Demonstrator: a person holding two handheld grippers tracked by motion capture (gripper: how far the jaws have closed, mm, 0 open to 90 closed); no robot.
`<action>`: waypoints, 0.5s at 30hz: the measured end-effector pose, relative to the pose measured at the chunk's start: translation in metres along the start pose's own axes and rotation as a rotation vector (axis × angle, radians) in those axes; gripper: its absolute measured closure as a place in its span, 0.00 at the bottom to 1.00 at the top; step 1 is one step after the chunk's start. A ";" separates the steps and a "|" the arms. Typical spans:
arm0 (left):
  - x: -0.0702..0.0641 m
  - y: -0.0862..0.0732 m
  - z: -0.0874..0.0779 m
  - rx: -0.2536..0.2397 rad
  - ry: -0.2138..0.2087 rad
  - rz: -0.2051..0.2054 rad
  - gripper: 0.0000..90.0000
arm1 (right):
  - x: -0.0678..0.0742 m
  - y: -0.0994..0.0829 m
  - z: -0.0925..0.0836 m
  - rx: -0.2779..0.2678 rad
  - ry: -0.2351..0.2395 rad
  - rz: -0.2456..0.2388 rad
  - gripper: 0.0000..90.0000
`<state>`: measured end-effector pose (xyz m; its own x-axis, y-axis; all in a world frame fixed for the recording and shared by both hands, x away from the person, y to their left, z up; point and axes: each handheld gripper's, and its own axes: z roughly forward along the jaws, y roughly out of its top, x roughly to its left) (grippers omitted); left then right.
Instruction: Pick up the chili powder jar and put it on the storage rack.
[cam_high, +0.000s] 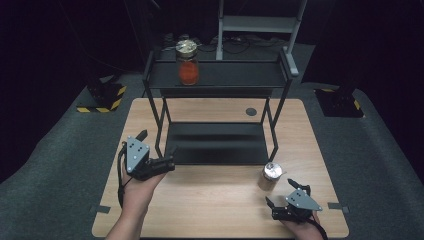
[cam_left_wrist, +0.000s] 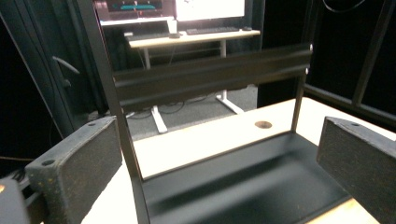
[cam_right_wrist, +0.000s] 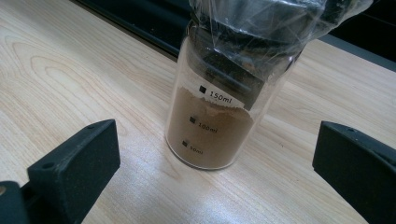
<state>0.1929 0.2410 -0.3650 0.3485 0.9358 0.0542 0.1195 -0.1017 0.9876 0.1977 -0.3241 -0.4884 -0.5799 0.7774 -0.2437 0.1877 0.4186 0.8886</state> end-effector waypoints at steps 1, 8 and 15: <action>0.000 -0.003 0.000 0.006 -0.004 0.001 0.00 | 0.000 0.000 0.000 0.000 0.000 0.000 0.00; -0.005 -0.025 0.001 0.039 -0.020 -0.008 0.00 | 0.000 0.000 0.000 0.001 0.000 -0.005 0.00; -0.009 -0.049 0.002 0.092 -0.034 -0.015 0.00 | 0.002 0.001 0.000 0.003 -0.002 -0.011 0.00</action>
<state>0.1860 0.2366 -0.4142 0.3771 0.9256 0.0325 0.2099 -0.1195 0.9704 0.1970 -0.3225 -0.4883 -0.5804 0.7736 -0.2542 0.1840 0.4287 0.8845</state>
